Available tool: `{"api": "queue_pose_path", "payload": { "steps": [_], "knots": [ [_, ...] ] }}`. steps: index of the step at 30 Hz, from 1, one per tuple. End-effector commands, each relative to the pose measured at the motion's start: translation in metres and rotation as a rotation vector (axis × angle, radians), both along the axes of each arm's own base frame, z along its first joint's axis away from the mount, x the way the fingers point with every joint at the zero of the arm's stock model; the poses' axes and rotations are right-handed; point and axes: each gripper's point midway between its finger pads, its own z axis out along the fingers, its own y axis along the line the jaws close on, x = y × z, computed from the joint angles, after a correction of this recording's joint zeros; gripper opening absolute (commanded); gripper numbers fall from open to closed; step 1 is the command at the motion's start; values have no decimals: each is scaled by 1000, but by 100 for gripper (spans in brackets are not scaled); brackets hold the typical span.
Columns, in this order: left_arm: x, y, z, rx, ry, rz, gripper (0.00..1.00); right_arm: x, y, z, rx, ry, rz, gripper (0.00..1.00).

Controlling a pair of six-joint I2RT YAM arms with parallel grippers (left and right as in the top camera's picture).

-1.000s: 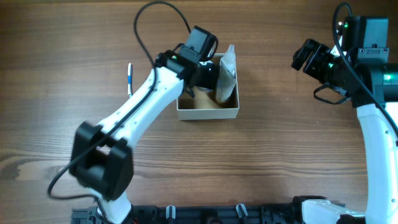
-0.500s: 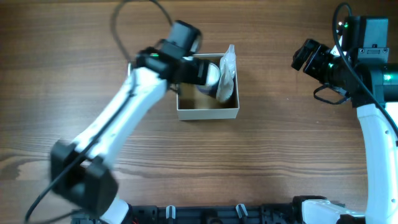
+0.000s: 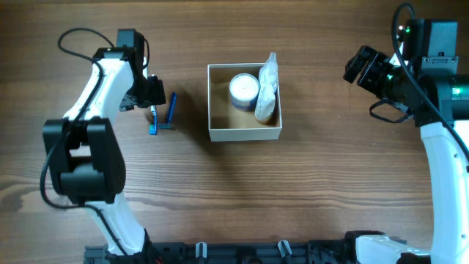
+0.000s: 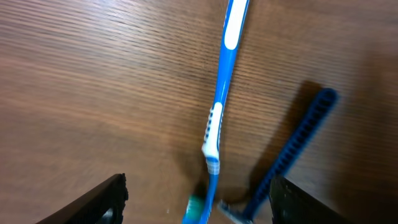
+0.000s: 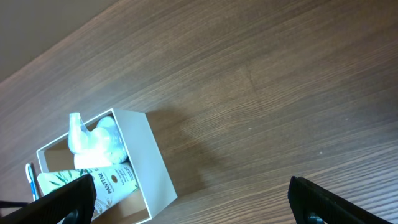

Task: Pack container
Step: 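Move the left gripper back and grasp the blue toothbrush, then carry the toothbrush over the box and lower it inside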

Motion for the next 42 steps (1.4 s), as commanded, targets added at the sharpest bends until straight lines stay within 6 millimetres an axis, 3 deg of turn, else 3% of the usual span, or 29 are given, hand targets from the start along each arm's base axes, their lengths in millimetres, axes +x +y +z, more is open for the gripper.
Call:
{"api": "queue_pose_path", "payload": {
  "steps": [1,5,10,12,15,17,20,24,26,29,32,34,37,39,42],
  "knots": [
    [-3,-6,-26,-31,53,-52,69,3,2,2,17,-7,-5,100],
    [0,-6,-43,-32,70,-51,56,3,2,2,17,-7,-5,100],
    [-2,-6,-48,-32,83,-51,17,3,2,2,17,-7,-5,100],
    [-3,-6,-48,-32,87,-51,15,3,2,2,17,-7,-5,100],
    [-2,-6,-49,-32,85,-51,24,3,2,2,17,-7,-5,100],
    [-3,-6,-52,-32,90,-51,24,3,2,2,17,-7,-5,100],
    [-4,-5,-52,-26,97,-51,9,3,2,2,17,-7,-5,100],
    [-12,1,-50,10,128,-83,4,3,2,2,17,-7,-5,100],
    [-14,3,-40,19,135,-100,4,3,2,2,17,-7,-5,100],
    [-7,0,-1,15,99,-89,4,3,2,2,17,-7,-5,99],
    [-7,-29,63,-65,16,-134,4,3,2,2,17,-7,-5,100],
    [-10,-68,110,-166,-93,-194,4,3,2,2,17,-7,-5,100],
    [-20,-123,160,-285,-232,-189,4,3,2,2,17,-7,-5,100],
    [-21,-166,172,-340,-284,-181,4,3,2,2,17,-7,-5,100],
    [-21,-199,150,-309,-273,-141,4,3,2,2,17,-7,-5,100]
  ]
}}
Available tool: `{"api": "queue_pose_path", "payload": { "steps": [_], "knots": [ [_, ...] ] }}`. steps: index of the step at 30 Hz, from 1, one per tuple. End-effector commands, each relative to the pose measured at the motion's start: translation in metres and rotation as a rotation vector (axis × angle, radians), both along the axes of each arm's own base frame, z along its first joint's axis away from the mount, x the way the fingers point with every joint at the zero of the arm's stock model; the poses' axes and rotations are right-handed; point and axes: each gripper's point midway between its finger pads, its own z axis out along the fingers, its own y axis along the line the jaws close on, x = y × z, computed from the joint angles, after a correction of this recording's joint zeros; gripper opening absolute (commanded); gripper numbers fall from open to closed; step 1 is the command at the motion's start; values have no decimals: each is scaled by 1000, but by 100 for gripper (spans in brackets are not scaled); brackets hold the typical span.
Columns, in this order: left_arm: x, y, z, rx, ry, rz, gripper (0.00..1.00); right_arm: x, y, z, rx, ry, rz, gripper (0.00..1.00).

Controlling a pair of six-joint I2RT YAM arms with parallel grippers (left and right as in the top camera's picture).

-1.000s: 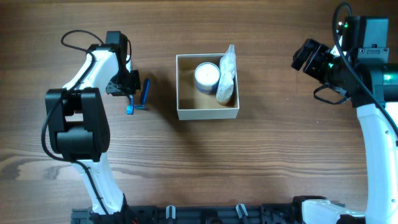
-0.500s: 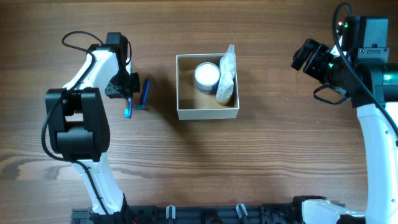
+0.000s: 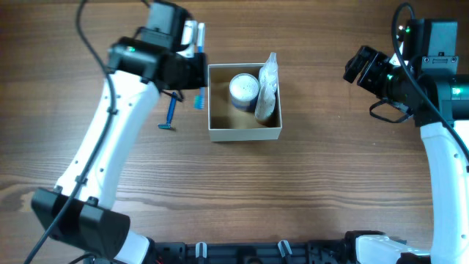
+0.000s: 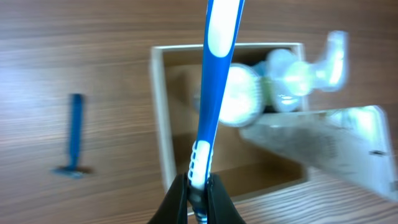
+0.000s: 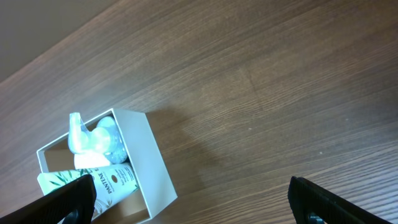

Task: Pack container
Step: 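Carry the toothbrush over the box and lower it inside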

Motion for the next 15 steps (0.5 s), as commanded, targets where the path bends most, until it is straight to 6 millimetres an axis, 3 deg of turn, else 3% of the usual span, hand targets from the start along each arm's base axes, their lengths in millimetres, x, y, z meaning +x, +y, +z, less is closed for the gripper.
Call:
{"api": "queue_pose_path", "payload": {
  "steps": [1,6,11,13,14,15],
  "knots": [
    [-3,-32,-40,10,93,122,4,3,2,2,18,-6,-5,100],
    [-1,-41,-96,116,169,151,4,3,2,2,18,-6,-5,100],
    [1,-26,-98,167,168,181,6,3,2,2,17,-6,-4,100],
    [-6,-22,-98,184,190,177,15,3,2,2,18,-6,-5,100],
    [-10,-20,-99,195,204,171,27,3,2,2,18,-6,-5,100],
    [-15,-17,-100,210,226,170,32,3,2,2,17,-6,-4,100]
  ]
}}
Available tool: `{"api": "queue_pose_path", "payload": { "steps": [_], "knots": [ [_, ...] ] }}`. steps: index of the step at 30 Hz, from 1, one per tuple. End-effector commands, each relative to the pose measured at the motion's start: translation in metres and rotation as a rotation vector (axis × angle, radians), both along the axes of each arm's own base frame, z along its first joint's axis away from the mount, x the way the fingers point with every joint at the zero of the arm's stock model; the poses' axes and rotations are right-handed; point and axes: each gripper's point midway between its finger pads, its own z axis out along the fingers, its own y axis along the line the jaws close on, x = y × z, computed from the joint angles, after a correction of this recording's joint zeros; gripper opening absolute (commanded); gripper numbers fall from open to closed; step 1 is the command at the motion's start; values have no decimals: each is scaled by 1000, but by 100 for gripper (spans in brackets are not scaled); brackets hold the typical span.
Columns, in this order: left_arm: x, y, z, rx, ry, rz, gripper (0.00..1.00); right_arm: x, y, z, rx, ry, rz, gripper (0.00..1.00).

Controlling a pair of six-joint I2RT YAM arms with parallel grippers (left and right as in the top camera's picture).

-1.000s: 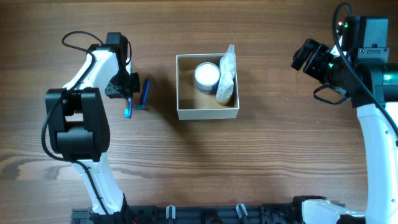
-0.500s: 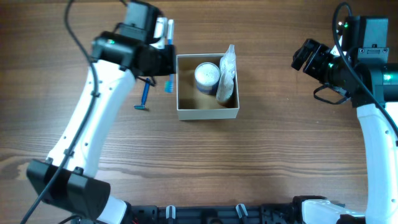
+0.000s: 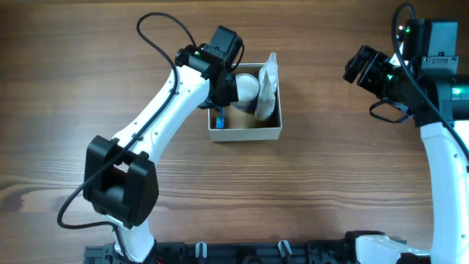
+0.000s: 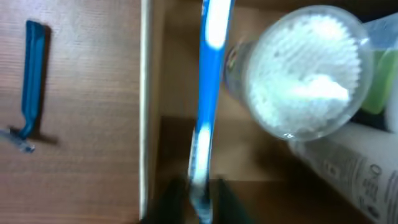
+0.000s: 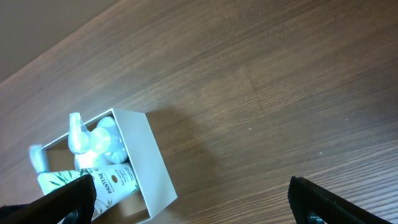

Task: Pack container
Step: 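Carry the toothbrush over the box and lower it inside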

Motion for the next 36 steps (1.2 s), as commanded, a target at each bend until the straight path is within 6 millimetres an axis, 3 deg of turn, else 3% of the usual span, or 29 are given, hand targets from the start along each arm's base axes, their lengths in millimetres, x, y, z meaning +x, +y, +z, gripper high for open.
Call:
{"api": "queue_pose_path", "payload": {
  "steps": [1,5,8,10,12,19,22,27,30,36],
  "knots": [
    [-12,15,5,42,32,18,32,3,2,2,17,-7,-4,100],
    [-18,31,22,51,31,32,31,3,2,2,18,-6,-5,100],
    [-11,61,42,72,-21,63,40,3,2,2,17,-7,-4,100],
    [-3,78,45,48,-28,118,41,3,2,2,17,-7,-4,100],
    [0,70,42,-40,-6,119,36,3,2,2,18,-6,-5,100],
    [-10,41,35,-3,-3,34,31,3,2,2,18,-6,-5,100],
    [-15,43,20,51,3,30,27,3,2,2,17,-7,-4,100],
    [-29,29,-18,-20,60,4,21,3,2,2,18,-6,-5,100],
    [-29,26,-19,-26,53,-4,17,3,2,2,17,-7,-4,100],
    [-29,19,-18,-32,41,-19,20,3,2,2,18,-6,-5,100]
  ]
}}
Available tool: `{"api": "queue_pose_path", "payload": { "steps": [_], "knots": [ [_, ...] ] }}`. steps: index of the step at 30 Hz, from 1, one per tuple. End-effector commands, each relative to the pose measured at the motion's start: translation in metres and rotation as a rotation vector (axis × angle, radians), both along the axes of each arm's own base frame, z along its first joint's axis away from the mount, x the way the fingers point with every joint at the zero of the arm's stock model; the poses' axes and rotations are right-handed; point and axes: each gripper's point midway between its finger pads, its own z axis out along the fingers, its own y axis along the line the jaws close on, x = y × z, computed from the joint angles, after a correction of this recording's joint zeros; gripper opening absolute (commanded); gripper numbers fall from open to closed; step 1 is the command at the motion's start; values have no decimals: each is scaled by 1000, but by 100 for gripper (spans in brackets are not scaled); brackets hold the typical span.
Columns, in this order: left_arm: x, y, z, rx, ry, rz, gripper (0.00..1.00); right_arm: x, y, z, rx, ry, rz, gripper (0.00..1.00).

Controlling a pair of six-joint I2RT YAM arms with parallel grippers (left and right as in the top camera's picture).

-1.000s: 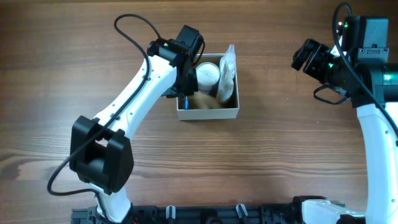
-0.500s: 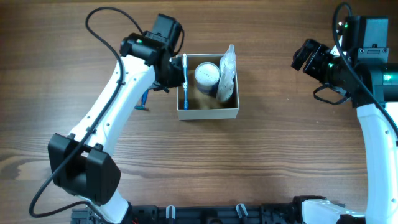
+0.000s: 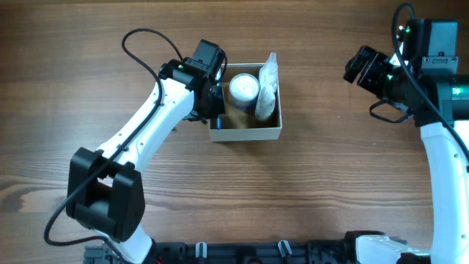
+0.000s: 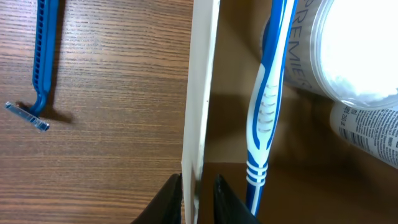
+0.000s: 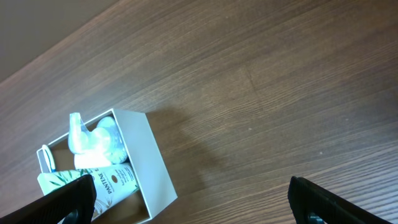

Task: Pack container
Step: 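Carry the toothbrush over the box and lower it inside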

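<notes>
The white cardboard box stands mid-table. Inside it are a round jar of cotton swabs, a Pantene tube and a blue-and-white toothbrush, which lies along the left wall. My left gripper sits over that wall with one finger on each side. The jaws are only narrowly apart and hold nothing. A blue razor lies on the table left of the box. Far right, my right gripper is raised and open, empty.
Wood table all round the box. In the overhead view my left arm crosses the spot where the razor lies and hides it. The box shows at the lower left of the right wrist view.
My left gripper let go of the toothbrush, which now rests inside the box by the left wall. The gripper has shifted left, from inside the box to over its left wall.
My left gripper stood open over the toothbrush and razor on the table left of the box. Then it held the toothbrush up beside the box, then down inside it. Now the toothbrush lies in the box, released. The right arm has not moved.
</notes>
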Motion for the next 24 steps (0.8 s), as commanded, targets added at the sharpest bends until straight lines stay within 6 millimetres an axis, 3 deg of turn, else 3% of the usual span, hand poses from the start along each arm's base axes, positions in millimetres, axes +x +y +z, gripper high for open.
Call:
{"api": "queue_pose_path", "payload": {
  "steps": [1,7,14,20,24],
  "knots": [
    [-5,-13,-2,-11,4,-33,20,3,2,2,18,-6,-5,100],
    [-15,-41,-1,-18,-17,-110,23,3,2,2,17,-6,-4,100],
    [-18,-36,-2,3,-6,-104,20,3,2,2,17,-6,-4,100],
    [-15,-46,25,-47,-91,-122,20,3,2,2,17,-6,-4,99],
    [-9,-49,31,-64,-126,-121,34,3,2,2,17,-6,-4,100]
  ]
}}
